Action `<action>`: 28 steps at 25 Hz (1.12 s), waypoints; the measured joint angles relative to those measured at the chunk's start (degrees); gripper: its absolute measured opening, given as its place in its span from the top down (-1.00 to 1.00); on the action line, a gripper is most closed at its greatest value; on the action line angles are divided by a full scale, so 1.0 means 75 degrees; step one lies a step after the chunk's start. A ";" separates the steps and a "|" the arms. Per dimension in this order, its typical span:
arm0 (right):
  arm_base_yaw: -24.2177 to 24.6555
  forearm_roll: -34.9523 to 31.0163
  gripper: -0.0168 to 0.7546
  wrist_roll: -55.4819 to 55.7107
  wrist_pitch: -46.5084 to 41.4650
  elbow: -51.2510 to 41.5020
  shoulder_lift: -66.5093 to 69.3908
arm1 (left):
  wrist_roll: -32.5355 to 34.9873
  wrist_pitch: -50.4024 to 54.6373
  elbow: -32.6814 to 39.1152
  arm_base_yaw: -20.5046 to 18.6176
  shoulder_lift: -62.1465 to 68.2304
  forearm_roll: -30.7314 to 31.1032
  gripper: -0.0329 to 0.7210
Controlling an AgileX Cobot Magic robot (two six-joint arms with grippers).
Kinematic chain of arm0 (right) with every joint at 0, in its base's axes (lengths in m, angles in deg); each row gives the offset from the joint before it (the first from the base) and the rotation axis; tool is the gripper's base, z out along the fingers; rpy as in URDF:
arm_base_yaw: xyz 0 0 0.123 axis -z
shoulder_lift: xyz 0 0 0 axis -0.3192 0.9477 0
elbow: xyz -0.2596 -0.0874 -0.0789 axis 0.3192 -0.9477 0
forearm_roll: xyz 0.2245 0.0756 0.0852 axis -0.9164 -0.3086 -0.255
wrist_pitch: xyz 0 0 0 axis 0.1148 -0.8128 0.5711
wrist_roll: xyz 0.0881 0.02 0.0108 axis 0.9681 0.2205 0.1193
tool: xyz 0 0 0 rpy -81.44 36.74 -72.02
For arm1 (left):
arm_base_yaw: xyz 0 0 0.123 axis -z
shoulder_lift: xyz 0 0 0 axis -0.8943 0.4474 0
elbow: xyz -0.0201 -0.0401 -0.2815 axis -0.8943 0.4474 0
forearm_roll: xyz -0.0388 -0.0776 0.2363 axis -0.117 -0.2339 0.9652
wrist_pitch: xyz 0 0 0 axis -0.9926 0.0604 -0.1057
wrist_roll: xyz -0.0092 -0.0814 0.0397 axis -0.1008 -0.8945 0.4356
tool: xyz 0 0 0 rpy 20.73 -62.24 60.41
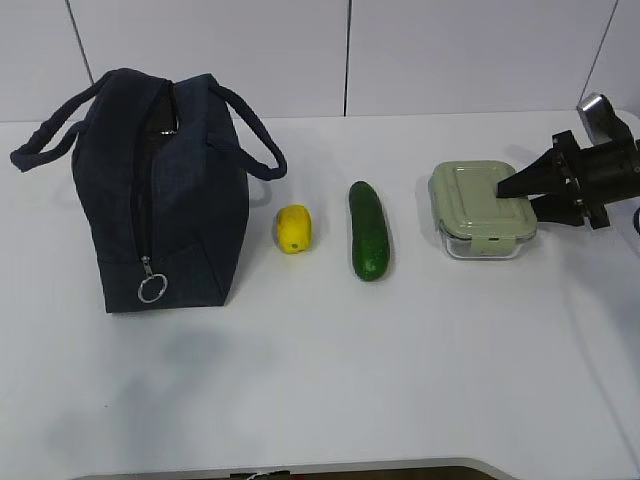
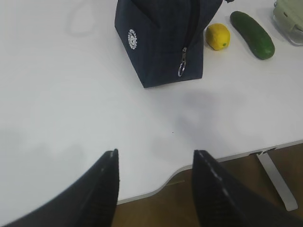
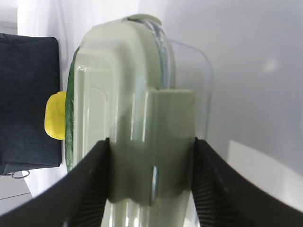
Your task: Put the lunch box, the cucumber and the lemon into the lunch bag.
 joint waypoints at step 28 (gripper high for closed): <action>0.0000 -0.0503 -0.04 0.0351 0.0221 0.0000 0.0023 | 0.0000 0.0000 0.0000 0.0000 0.0000 0.0000 -0.04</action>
